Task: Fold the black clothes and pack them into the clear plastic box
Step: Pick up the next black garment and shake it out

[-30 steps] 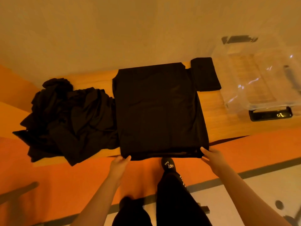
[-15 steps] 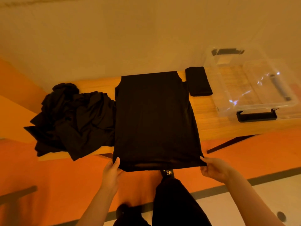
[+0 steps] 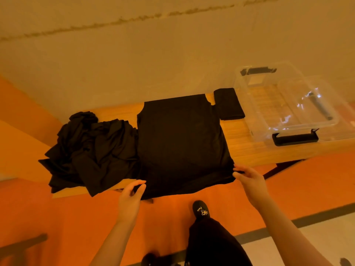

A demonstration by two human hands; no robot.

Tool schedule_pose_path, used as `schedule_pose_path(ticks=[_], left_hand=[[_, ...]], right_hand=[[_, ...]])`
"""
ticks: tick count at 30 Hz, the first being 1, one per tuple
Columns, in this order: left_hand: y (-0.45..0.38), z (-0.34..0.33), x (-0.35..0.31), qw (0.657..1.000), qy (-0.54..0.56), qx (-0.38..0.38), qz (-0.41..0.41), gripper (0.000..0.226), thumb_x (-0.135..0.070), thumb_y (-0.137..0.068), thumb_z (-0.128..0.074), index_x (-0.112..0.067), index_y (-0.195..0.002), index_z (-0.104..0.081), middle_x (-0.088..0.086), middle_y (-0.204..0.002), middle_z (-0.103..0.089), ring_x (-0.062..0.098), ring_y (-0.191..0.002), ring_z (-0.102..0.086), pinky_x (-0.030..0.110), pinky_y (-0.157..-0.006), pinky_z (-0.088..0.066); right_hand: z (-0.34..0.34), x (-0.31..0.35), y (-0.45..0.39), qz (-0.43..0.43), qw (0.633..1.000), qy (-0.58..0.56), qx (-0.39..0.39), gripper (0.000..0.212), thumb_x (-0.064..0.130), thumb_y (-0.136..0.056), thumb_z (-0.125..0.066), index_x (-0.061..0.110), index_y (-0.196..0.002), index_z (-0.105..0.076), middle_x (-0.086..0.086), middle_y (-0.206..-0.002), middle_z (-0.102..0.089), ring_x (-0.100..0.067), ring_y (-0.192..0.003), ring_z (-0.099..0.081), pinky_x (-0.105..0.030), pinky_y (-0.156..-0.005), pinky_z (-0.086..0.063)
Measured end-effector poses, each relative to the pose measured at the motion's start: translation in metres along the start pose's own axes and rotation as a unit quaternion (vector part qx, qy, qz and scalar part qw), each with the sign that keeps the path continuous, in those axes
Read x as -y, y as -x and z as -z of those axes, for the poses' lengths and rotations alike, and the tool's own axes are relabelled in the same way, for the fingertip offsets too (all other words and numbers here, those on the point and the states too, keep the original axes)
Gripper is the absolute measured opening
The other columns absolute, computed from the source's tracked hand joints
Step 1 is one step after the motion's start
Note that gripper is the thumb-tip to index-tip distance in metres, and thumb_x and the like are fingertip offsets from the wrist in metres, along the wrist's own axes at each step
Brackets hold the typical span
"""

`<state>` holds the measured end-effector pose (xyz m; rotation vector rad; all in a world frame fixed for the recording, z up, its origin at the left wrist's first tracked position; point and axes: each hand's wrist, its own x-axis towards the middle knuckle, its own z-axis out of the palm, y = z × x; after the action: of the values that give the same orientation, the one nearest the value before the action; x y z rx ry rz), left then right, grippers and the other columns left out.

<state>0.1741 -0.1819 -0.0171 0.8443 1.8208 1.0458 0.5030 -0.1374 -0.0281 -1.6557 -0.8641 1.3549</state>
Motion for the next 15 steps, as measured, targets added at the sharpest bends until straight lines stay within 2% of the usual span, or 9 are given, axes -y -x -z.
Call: schedule_pose_path(ticks=[2,4,6,9,11,15], left_hand=[[0.0,0.006,-0.013,0.991,-0.102,0.036,-0.072,0.02,-0.009,-0.087,-0.062,-0.026,-0.079,-0.066,-0.008,-0.086,-0.06,0.009,-0.08,-0.056,0.022,-0.071,-0.041],[-0.002,0.012,-0.026,0.974,-0.176,0.088,-0.111,0.023,-0.003,-0.08,-0.069,-0.025,-0.072,-0.066,-0.002,-0.074,-0.052,0.007,-0.063,-0.052,0.014,-0.058,-0.038],[-0.006,0.015,-0.035,0.946,-0.254,0.162,-0.12,0.019,-0.005,-0.072,-0.076,-0.019,-0.075,-0.065,0.001,-0.073,-0.042,0.008,-0.059,-0.05,0.013,-0.054,-0.039],[-0.016,0.016,-0.034,0.864,-0.421,0.222,-0.162,0.027,-0.027,-0.067,-0.081,-0.021,-0.085,-0.062,-0.006,-0.077,-0.037,0.008,-0.064,-0.042,0.018,-0.058,-0.035],[-0.018,0.016,-0.033,0.866,-0.417,0.209,-0.179,0.023,-0.026,-0.073,-0.077,-0.022,-0.074,-0.055,-0.006,-0.077,-0.04,0.006,-0.061,-0.044,0.017,-0.055,-0.036],[-0.025,0.014,-0.033,0.881,-0.399,0.116,-0.225,0.04,-0.017,-0.084,-0.066,-0.026,-0.061,-0.035,-0.003,-0.071,-0.043,0.012,-0.053,-0.042,0.02,-0.052,-0.032]], right_hand=[[0.003,0.008,-0.001,0.058,0.978,0.198,0.04,0.036,0.001,-0.077,-0.07,0.015,-0.11,-0.063,0.001,-0.103,-0.058,-0.012,-0.089,-0.056,-0.017,-0.073,-0.043],[0.004,0.012,-0.007,0.094,0.934,0.332,0.091,0.04,0.002,-0.074,-0.073,0.014,-0.111,-0.063,0.001,-0.101,-0.053,-0.014,-0.084,-0.052,-0.014,-0.069,-0.04],[0.006,0.014,-0.015,0.124,0.902,0.403,0.095,0.036,0.002,-0.076,-0.071,0.01,-0.111,-0.064,0.001,-0.1,-0.05,-0.016,-0.085,-0.051,-0.015,-0.071,-0.038],[0.009,0.02,-0.022,0.171,0.878,0.444,0.056,0.022,0.002,-0.081,-0.067,0.005,-0.102,-0.069,0.001,-0.093,-0.049,-0.02,-0.087,-0.053,-0.025,-0.075,-0.041],[0.011,0.025,-0.022,0.187,0.86,0.474,0.04,0.016,0.004,-0.082,-0.065,0.006,-0.098,-0.07,0.002,-0.089,-0.048,-0.02,-0.083,-0.054,-0.026,-0.069,-0.043],[0.017,0.034,-0.023,0.21,0.836,0.506,0.01,0.015,0.005,-0.085,-0.061,0.005,-0.098,-0.069,0.005,-0.087,-0.047,-0.014,-0.07,-0.05,-0.019,-0.053,-0.035]])
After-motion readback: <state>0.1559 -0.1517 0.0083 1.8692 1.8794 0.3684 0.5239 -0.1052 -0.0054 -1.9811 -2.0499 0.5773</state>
